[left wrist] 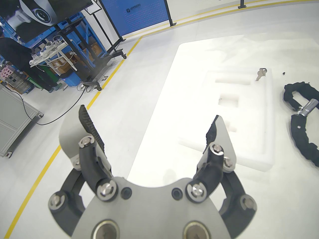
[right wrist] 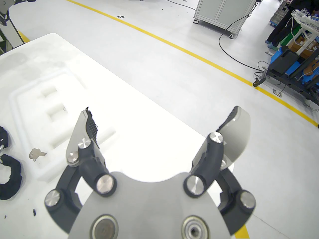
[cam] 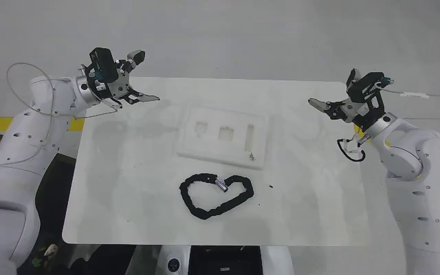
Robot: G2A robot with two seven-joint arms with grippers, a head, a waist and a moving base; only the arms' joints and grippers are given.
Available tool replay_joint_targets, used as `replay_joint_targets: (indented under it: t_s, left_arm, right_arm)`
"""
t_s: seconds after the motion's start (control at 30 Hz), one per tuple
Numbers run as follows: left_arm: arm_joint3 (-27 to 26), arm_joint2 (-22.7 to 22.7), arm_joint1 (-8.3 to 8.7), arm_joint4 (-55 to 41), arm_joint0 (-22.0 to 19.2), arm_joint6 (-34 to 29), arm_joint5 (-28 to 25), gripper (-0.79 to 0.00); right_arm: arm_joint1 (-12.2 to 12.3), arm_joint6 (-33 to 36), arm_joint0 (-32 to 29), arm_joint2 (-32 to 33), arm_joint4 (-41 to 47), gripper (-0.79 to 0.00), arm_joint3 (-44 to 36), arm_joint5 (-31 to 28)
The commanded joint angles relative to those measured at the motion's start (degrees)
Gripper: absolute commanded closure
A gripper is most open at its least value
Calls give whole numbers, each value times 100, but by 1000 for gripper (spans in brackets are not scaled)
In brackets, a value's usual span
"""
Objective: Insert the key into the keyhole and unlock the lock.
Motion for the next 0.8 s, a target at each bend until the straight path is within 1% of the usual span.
replay_joint_targets:
  t_s: [0.0, 0.53, 0.6, 0.67, 0.77]
  left_arm:
    - [0, 0, 0, 0, 0, 0, 0, -785]
    - [0, 0, 0, 0, 0, 0, 0, -784]
    - [0, 0, 0, 0, 0, 0, 0, -785]
    - [0, 0, 0, 0, 0, 0, 0, -785]
    - [0, 0, 0, 0, 0, 0, 0, -785]
  right_arm:
    - [0, 0, 0, 0, 0, -785, 0, 0]
    - [0, 0, 0, 0, 0, -785, 0, 0]
    - [-7, 0, -48, -38, 103, -785, 6, 29]
    - [-14, 214, -73, -119, 304, -785, -4, 94]
    - [-21, 851, 9, -305, 635, -785, -65, 225]
